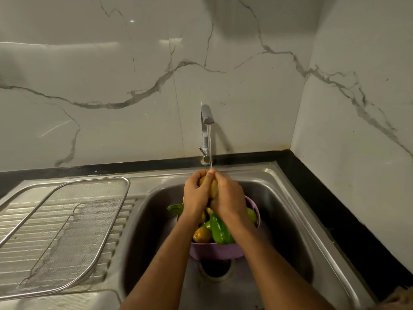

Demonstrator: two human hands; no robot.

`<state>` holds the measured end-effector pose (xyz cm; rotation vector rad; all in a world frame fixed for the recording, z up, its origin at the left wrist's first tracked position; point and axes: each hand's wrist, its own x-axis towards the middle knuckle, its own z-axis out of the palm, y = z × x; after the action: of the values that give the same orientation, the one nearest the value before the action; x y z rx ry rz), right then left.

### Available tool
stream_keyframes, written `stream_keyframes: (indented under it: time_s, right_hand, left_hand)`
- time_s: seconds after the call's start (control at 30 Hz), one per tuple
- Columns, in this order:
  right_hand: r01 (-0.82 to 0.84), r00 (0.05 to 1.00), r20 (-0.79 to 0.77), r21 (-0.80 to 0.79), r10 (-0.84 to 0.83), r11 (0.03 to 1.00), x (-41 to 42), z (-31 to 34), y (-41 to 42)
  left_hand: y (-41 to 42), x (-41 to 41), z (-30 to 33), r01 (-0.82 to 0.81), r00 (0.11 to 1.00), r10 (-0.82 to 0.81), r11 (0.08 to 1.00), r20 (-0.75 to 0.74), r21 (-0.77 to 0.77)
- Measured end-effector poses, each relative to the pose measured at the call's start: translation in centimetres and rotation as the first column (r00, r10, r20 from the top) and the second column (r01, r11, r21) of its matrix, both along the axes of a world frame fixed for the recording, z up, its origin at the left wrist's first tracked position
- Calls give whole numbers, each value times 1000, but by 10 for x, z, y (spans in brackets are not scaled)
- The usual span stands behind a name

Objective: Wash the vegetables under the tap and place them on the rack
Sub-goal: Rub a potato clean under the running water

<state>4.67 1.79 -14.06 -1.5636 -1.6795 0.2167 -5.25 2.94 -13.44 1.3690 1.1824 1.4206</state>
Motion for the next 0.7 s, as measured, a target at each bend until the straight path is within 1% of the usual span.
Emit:
stream_keyframes:
  time_s: [0.07, 0.13, 0.2, 0.27, 0.33, 0.4, 0.47, 0.57, 0.63, 0.7]
  right_hand:
    - [-1, 1000, 7, -5, 1, 1000, -1, -1, 0]
    - [1, 999, -37, -63, -4, 998, -1, -2, 2]
    - [-10, 991, -135, -143, -9, 990, -1, -1, 5]
    - [-58, 961, -275, -177, 7, 982, 0, 0, 7]
    - [-118, 917, -395, -149, 50, 982, 0, 2, 7]
    - [-162, 869, -487, -113, 87, 980, 2, 5, 6]
    - [-244, 825, -545, -99, 153, 965, 5, 6, 7]
    - [-390, 732, -631, -77, 258, 918, 9, 5, 6]
    - [-437, 666, -696, -73, 268, 896, 9, 7, 4]
    - [-477, 574, -779, -67, 253, 876, 8, 8, 4]
  left_hand:
    - [4, 3, -3, -34, 999, 34, 999, -11, -24]
    - [6, 1, -4, -13, 1000, 12, 997, -13, -77]
    - [8, 0, -4, -11, 998, 5, 995, -66, -95]
    - [7, -1, -4, -21, 995, 14, 997, -95, -75]
    - [6, -1, -1, -17, 999, 14, 997, -32, -70]
    - [6, -4, 2, -1, 999, 4, 994, 34, -109]
    - [6, -5, 2, 1, 1000, 2, 993, 18, -119]
    - [8, -5, -3, -33, 999, 32, 995, -13, -91]
    - [8, -6, -4, -42, 999, 43, 996, 11, -77]
    - [8, -7, -5, -37, 998, 42, 996, 52, -82]
